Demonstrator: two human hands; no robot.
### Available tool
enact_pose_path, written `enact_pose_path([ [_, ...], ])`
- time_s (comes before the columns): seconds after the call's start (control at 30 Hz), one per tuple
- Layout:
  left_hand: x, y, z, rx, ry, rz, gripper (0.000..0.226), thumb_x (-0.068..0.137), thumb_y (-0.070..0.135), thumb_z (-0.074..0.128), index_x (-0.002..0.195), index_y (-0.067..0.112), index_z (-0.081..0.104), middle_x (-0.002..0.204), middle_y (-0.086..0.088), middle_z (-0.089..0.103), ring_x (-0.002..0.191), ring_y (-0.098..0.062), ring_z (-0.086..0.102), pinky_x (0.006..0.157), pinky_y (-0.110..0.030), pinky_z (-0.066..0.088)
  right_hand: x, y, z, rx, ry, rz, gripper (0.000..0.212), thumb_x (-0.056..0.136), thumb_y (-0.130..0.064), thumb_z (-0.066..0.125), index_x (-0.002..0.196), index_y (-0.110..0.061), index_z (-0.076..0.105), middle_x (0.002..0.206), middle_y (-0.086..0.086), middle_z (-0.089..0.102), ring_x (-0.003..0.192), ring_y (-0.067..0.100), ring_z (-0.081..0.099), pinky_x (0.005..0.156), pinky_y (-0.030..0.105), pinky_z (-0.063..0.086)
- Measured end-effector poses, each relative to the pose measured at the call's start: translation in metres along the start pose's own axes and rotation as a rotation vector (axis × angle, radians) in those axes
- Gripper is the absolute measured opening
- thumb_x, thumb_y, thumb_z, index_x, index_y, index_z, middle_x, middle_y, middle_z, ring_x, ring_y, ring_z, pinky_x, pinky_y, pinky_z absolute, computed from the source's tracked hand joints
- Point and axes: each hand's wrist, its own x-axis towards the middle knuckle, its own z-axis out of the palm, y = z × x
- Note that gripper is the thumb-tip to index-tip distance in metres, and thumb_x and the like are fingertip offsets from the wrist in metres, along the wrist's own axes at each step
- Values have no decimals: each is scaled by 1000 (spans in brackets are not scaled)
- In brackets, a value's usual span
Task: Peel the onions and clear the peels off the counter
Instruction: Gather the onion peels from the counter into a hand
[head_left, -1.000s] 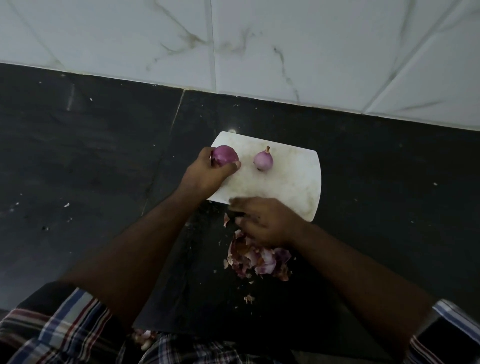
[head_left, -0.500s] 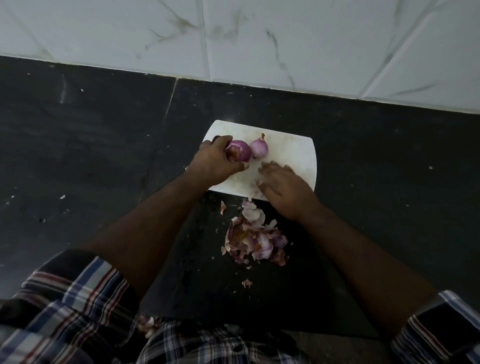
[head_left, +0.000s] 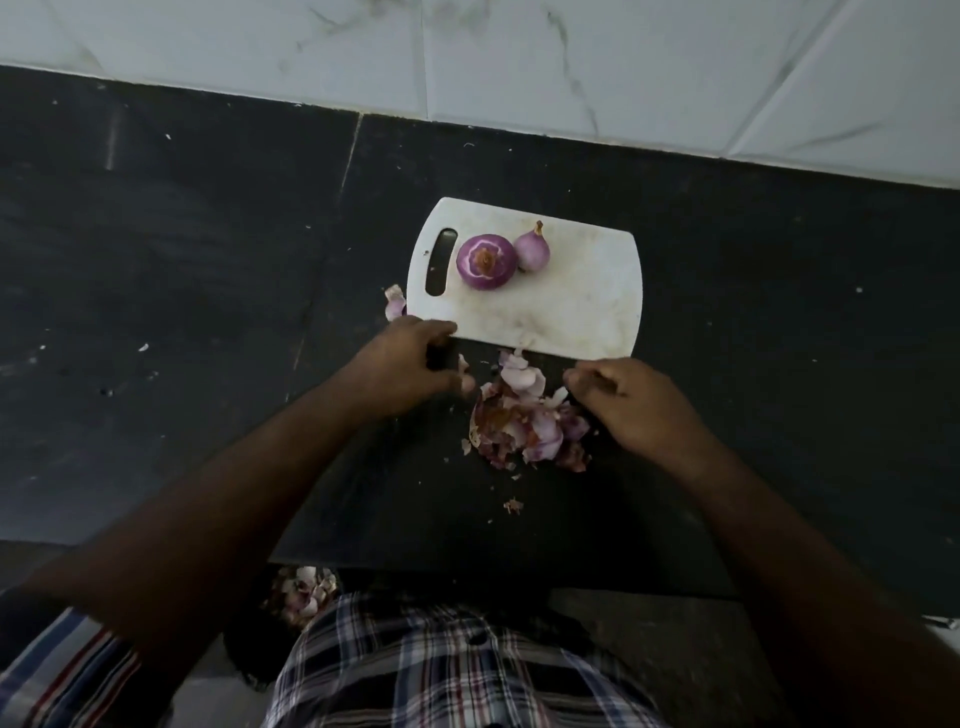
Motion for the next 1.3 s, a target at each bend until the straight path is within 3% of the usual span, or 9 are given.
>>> enact_pose_path([
  [0.07, -3, 5, 5, 81, -87, 42, 97, 77, 47, 82, 156, 21, 31, 148, -6, 40, 133, -22, 43, 106, -31, 39, -10, -1, 11, -29, -128, 94, 78, 81, -75, 53, 122, -9, 63, 120, 14, 64, 108, 29, 64, 88, 37, 52],
  [0.13, -1, 13, 13, 134, -112, 75, 108, 72, 46, 86, 158, 21, 25, 150, -7, 34, 137, -24, 39, 110, -34, 38, -11, -6, 26, -104, -131, 174, 80, 83, -65, 63, 144, -15, 46, 136, 12, 44, 121, 27, 54, 98, 32, 44],
  [0.3, 11, 23, 32, 215, -111, 147, 109, 69, 35, 88, 158, 18, 25, 142, -10, 38, 131, -31, 43, 107, -39, 43, 7, -21, 49, -120, 1, 31, 63, 78, -51, 72, 133, -29, 51, 119, 6, 46, 111, 21, 51, 96, 35, 48],
  [0.53, 18, 24, 37, 279, -84, 188, 101, 66, 32, 87, 153, 26, 36, 129, -10, 44, 119, -32, 50, 98, -41, 49, 30, -36, 35, -425, -191, 83, 105, 74, -33, 80, 155, -35, 12, 131, 9, 29, 109, 33, 56, 90, 45, 54],
  [0.7, 9, 11, 23, 173, 69, 156, 67, 83, 41, 74, 142, 19, 51, 125, -11, 48, 118, -30, 51, 94, -32, 45, 31, -38, 38, -427, -169, 15, 83, 70, -33, 81, 141, -30, 37, 123, 7, 32, 102, 32, 57, 87, 43, 55],
  [0.8, 9, -6, 1, 220, 310, -59, 61, 97, 43, 58, 151, 18, 41, 152, -13, 35, 137, -37, 37, 112, -49, 36, 32, -40, 36, -460, -157, -4, 87, 67, -37, 83, 141, -25, 39, 129, 8, 33, 109, 32, 54, 88, 43, 54],
  [0.9, 10, -20, -11, 352, 245, -159, 57, 101, 32, 49, 155, 24, 31, 167, 2, 17, 141, -38, 25, 110, -58, 32, 32, -42, 38, -470, -160, -1, 94, 66, -42, 84, 144, -25, 35, 132, 8, 33, 114, 32, 52, 90, 44, 53],
  [1.07, -13, -29, 5, 378, 347, 2, 30, 101, 21, 47, 125, 22, 64, 147, 1, 52, 123, -29, 41, 97, -45, 41, 29, -35, 40, -452, -160, -4, 89, 65, -47, 82, 141, -30, 38, 126, 5, 33, 114, 30, 49, 91, 44, 53],
  [1.3, -28, 8, 40, 82, 236, 285, 30, 96, 17, 59, 125, 17, 69, 120, -8, 70, 108, -23, 64, 90, -23, 43, 17, -46, 48, -338, -165, -53, 58, 74, -39, 76, 127, -34, 52, 115, 1, 36, 108, 25, 50, 88, 39, 53],
])
